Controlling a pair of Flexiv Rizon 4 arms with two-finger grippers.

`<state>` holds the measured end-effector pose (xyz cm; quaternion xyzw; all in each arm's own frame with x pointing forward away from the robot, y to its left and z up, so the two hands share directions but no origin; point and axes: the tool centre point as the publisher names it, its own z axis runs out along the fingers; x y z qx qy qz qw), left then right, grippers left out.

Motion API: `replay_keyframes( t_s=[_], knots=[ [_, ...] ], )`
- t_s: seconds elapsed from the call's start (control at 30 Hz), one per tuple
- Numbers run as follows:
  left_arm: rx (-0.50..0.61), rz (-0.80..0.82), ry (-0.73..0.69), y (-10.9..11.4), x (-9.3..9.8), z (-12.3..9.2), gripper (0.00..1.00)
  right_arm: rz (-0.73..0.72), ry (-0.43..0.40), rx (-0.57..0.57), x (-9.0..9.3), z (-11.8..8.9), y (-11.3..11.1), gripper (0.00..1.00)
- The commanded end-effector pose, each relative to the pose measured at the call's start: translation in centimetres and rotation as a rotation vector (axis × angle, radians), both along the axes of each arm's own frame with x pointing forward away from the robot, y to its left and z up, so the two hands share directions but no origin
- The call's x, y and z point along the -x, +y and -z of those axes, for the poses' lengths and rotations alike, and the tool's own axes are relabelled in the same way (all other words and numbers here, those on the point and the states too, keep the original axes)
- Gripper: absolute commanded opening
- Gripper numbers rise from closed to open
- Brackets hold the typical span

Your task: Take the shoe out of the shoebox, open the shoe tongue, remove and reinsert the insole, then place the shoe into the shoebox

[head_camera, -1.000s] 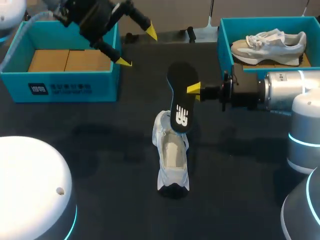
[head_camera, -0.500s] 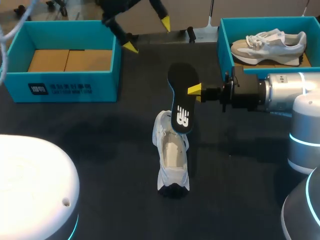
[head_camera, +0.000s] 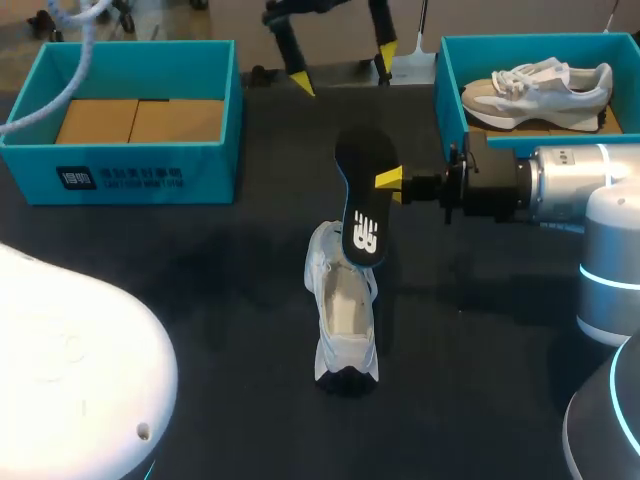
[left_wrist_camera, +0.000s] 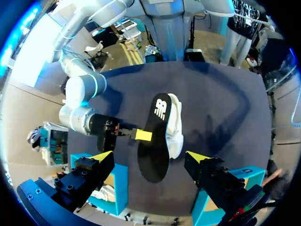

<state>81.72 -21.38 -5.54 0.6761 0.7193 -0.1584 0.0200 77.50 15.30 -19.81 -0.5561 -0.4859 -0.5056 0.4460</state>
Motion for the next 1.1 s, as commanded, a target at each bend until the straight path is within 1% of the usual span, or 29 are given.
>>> replay_keyframes(
  t_s=[0.03,0.1,0.3,0.43,0.5,0.6,0.67,0.8,0.87,0.97,1.07,1.1],
  knots=[
    [-0.275,0.056,0.011,-1.2,-0.2,0.1,1.00,0.004,-0.001,0.000,0.0,0.1,0.1,0.00],
    [-0.295,0.059,0.002,-1.5,-0.2,0.2,1.00,0.004,-0.001,0.000,0.0,0.1,0.1,0.00],
    [-0.298,0.049,0.011,-1.9,-0.4,0.6,1.00,0.004,-0.001,0.000,0.0,0.1,0.1,0.00],
    [-0.266,0.039,0.017,-1.9,-0.4,0.8,1.00,0.004,-0.001,0.000,0.0,0.1,0.1,0.00],
    [-0.232,0.037,0.016,-1.9,-0.4,1.0,1.00,0.004,-0.001,0.000,0.0,0.1,0.1,0.00],
    [-0.125,0.030,0.011,-1.4,-0.1,1.0,1.00,0.004,-0.001,0.000,0.0,0.1,0.1,0.00],
    [-0.033,0.023,0.005,-1.0,-0.1,0.9,1.00,0.004,-0.001,0.000,0.0,0.1,0.1,0.00],
    [0.101,-0.003,-0.011,0.1,-0.3,0.9,1.00,0.004,-0.001,0.000,0.0,0.1,0.1,0.00],
    [0.176,-0.005,-0.035,0.7,-0.1,0.7,1.00,0.004,-0.001,0.000,0.0,0.1,0.1,0.00],
    [0.254,-0.007,-0.061,1.4,0.1,1.0,1.00,0.004,-0.001,0.000,0.0,0.1,0.1,0.00],
    [0.359,-0.008,-0.080,1.8,0.0,1.1,1.00,0.004,-0.001,0.000,0.0,0.1,0.1,0.00],
    [0.377,-0.011,-0.083,1.9,0.0,1.1,1.00,0.004,-0.001,0.000,0.0,0.1,0.1,0.00]
  ],
)
